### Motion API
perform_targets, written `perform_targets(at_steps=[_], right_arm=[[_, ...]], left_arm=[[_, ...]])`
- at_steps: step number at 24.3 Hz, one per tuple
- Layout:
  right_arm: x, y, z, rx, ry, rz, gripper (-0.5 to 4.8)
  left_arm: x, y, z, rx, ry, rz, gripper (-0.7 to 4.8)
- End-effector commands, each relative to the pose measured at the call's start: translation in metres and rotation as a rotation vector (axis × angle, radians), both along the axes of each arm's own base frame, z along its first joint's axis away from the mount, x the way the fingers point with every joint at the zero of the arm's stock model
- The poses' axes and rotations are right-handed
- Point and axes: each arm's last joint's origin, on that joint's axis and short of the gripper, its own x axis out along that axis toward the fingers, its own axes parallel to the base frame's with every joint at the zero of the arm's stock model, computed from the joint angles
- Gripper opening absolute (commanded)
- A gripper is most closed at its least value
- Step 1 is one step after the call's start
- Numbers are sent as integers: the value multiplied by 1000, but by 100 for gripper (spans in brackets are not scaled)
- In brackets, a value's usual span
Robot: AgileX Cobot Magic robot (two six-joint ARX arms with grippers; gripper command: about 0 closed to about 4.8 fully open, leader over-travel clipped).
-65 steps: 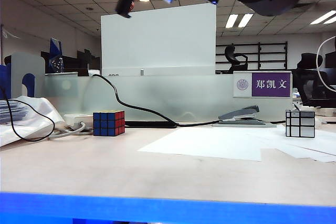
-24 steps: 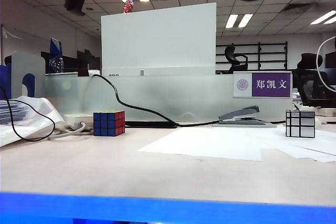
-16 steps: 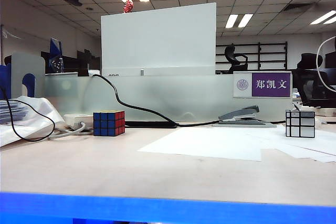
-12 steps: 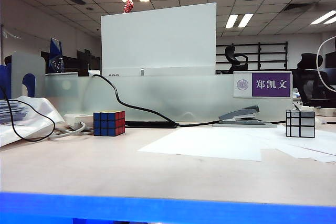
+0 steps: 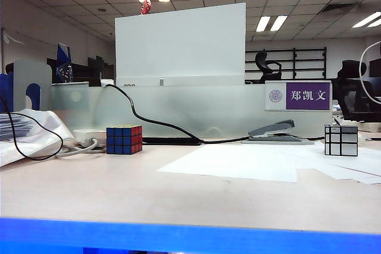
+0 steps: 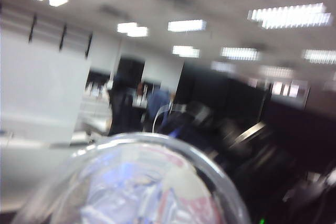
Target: Flip the plastic bottle upside down.
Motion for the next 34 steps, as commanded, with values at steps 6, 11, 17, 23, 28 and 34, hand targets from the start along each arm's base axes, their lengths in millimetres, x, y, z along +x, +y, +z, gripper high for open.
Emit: perform_targets(at_steps=[6,11,17,23,28,34], right_arm=[[-12,-76,59,-149,-557,15,-5],[-29,-87,68,-262,-731,184,-6],[-50,-101,85,-277,-848,217,-6],[-23,-137,88,-269,-707,-102,-6],[4,-144,65,-460,-490,-458,-6],[-17,-159,42,-926,-336,-751,-6]], left_arm=[[75,-36,26,304,210,-87,-5],[136,-65,30,429,352,-172,-5],[190,-92,14,583,442,-258,-5],[206,-102,-15,693,498,-268,-5],[208,-104,-14,725,451,-226,-6],[214,-107,-19,728,431,-226,-6]])
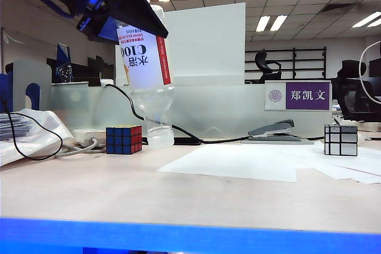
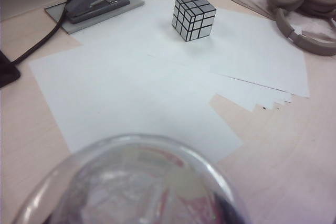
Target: Flip the plastic bottle upside down.
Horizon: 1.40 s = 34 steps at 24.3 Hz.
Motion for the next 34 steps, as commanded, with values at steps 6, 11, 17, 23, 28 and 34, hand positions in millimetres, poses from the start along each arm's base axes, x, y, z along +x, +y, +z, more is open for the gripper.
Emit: perform_targets(at_steps=[6,11,17,23,28,34], right_arm=[[-45,-18,-11,-292,169,-183,-6],[-62,-24,-13,-368,193,-189,-6],[-70,-25,-16,-409,225,-165,-6],[-78,-12,-21,-479,239,-104,-6],[-83,-1,-21,-504,220,-68,-6],[-86,2,-23,-523,232,-51,-5]], left_arm=[[11,-6,-13,5,9,-15,-6],[14,-8,-18,8,19,-16,-6],[16,-9,-20,9,17,-13,-6],[21,-12,-20,29,55,-14,-6],[28,-15,-10,61,70,-25,-6],[30,-15,2,80,76,-24,-6]])
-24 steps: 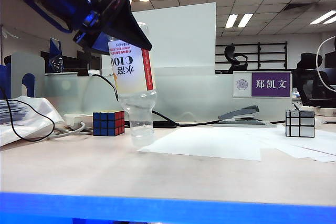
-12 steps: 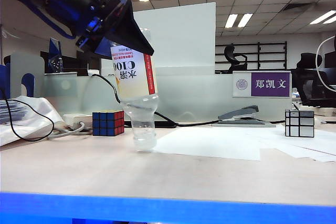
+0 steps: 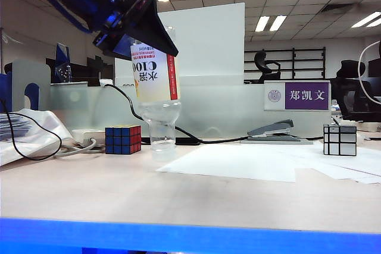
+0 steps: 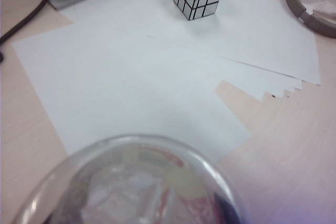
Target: Flip the plastic bottle upside down.
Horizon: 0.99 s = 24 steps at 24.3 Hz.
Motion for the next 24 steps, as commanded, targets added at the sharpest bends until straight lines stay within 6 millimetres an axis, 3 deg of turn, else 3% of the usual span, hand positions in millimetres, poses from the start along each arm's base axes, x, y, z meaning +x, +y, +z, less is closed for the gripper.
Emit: perform_targets(at_steps=[1,24], right_arm=[[-2,0,0,-15,2,-4,-5],[-2,1,0,-15,0,0,-5]], left_arm=[[1,-1,7,33,-9,-3,-5],[9,-4,7,101,73,-21,-6]])
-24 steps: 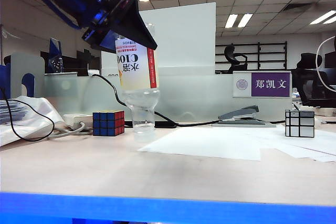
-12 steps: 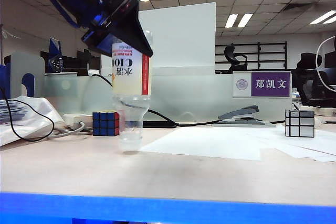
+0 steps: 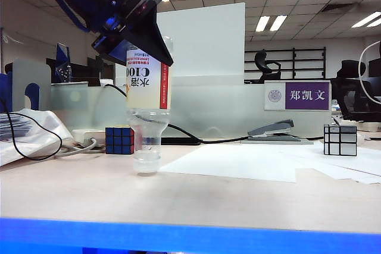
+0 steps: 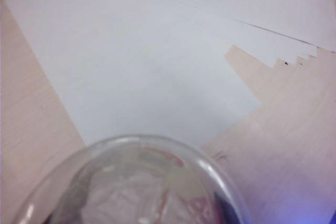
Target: Flip the plastic bottle upside down.
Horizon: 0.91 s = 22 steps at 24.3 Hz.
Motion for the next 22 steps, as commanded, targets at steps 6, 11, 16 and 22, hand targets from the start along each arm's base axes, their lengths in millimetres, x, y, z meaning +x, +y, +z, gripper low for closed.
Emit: perform_targets(at_steps=[6,11,16,22], right_arm=[[0,0,3,7,-20,1,-5],[0,0,3,7,-21,1,-6],[1,0,4,13,-31,2,-6],[0,1,3,12,-27,5,-5]], left_arm=[[-1,-1,4,-35,-7,-40,-6],[-1,-1,4,-39,-4,-45,-5],[-1,-1,4,-48,1,-56,-6],[-3,-1,3,-49,9,-74,-6]])
